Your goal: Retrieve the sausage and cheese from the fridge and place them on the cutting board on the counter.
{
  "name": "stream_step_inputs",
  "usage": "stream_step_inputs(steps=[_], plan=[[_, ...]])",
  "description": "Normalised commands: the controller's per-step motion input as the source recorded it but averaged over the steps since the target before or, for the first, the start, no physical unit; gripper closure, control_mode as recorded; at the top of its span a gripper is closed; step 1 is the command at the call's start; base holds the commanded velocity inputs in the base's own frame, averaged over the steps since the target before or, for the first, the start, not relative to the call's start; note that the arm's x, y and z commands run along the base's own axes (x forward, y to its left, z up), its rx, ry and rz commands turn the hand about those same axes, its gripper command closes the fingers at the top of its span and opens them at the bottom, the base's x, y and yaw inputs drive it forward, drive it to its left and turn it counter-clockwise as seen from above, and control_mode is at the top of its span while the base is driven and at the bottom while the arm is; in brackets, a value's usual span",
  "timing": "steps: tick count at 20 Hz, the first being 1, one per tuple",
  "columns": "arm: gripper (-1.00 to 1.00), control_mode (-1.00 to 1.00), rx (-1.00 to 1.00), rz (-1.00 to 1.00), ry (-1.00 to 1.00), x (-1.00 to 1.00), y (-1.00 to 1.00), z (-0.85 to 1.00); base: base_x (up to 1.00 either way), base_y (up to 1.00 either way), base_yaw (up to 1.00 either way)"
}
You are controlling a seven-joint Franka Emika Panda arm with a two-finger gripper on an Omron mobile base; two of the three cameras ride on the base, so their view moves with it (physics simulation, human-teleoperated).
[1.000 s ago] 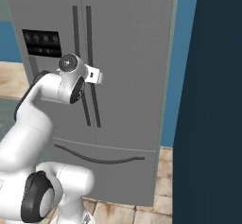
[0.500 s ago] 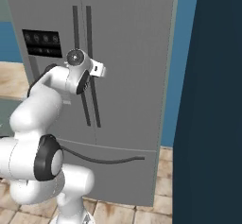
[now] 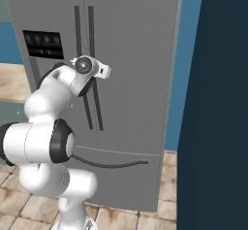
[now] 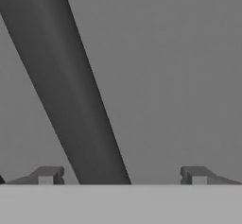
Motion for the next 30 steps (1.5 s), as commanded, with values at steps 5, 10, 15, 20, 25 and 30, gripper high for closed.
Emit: stream_step_inputs(steps=[5, 10, 15, 20, 25, 30], plan=[[1.00, -1.00, 0.00, 0.00, 0.01, 0.33, 0.13, -0.07, 0.00, 0.00, 0.00], [1.00, -1.00, -0.01, 0.00, 0.00, -0.25, -0.24, 0.00, 0.00, 0.00, 0.00], [1.00, -1.00, -0.06, -0.04, 0.01, -0.72, -0.86, 0.05, 0.00, 0.00, 0.00], [1.00, -1.00, -0.06, -0.01, 0.00, -0.90, -0.97, 0.04, 0.00, 0.00, 0.00], [1.00, -1.00, -0.08, 0.00, 0.00, -0.85, -0.94, 0.00, 0.00, 0.00, 0.00], [1.00, -1.00, -0.12, 0.03, 0.07, -0.68, -0.88, 0.00, 0.00, 0.00, 0.00]])
